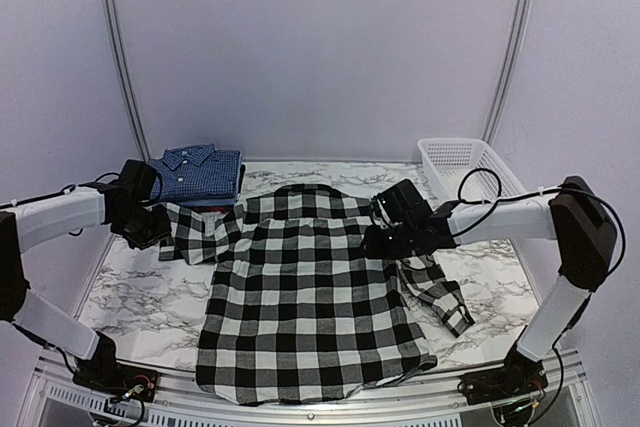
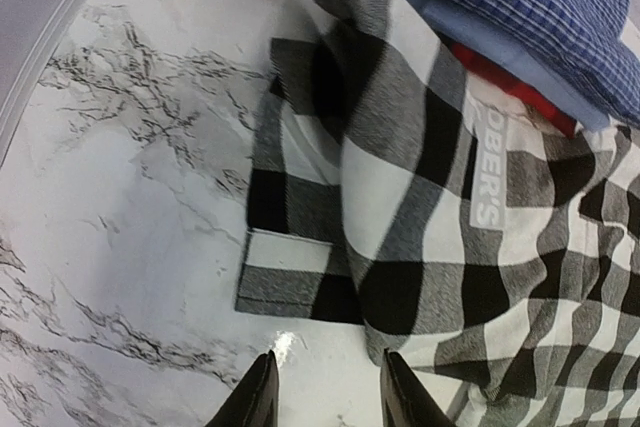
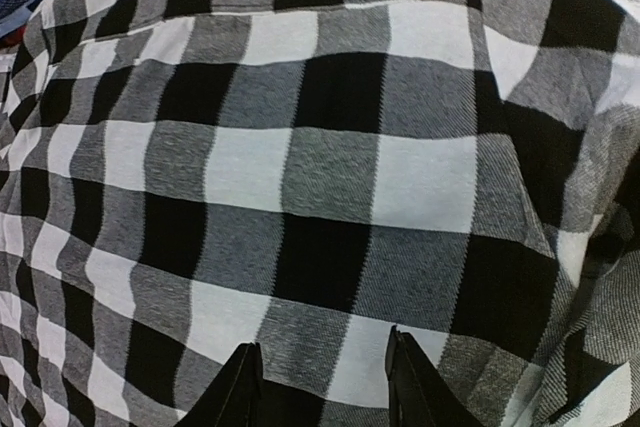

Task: Fold and stack the long sleeve shirts
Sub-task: Move the flattened shirt to the center of the board, then pick up the sleeve from the center of the board.

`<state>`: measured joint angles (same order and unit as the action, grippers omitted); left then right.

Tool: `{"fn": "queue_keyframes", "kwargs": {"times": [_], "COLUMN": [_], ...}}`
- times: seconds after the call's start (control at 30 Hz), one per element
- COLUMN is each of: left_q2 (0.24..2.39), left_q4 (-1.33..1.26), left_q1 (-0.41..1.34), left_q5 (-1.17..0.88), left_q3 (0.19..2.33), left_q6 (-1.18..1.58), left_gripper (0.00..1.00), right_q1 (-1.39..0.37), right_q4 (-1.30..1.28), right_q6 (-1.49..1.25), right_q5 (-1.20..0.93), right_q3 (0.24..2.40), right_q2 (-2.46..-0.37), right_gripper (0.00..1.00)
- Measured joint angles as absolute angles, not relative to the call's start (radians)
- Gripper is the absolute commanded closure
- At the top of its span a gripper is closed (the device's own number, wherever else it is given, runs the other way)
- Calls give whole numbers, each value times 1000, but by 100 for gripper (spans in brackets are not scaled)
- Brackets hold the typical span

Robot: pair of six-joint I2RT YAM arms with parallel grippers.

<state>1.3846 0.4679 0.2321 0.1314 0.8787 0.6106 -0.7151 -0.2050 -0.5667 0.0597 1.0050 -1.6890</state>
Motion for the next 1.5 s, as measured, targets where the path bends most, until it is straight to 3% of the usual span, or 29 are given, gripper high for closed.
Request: {"fn": "queue_keyframes", "kwargs": {"times": [0.3,0.67,1.17,1.27,1.43,1.5], "left_q2": [1415,1512,1579,1586,1595,1594], "left_q4": [335,248,205,197,179,179], "left_q1": [84,70,78,93,121,126], "left_q5": [67,25,23,27,36,44], "left_q3": [820,799,767,765,765,762], "left_q6": [619,641,649,651,661,667], "left_gripper": [68,70,71,76,99,100], "right_q1": [-604,-482,-670,-693,-717,-728], "right_q4": [-127,-80,-205,-213,-227,-236], "right_q6": [-566,-541,-471,-469,-469,-469], "right_q5": [18,6,39,47,53,54], "right_q3": [836,774,997,1026,1056,1063], "right_q2": [-1686,-1645,-1654,-1673,-1711,-1716], "right_gripper": [61,56,53,53,53,53]}}
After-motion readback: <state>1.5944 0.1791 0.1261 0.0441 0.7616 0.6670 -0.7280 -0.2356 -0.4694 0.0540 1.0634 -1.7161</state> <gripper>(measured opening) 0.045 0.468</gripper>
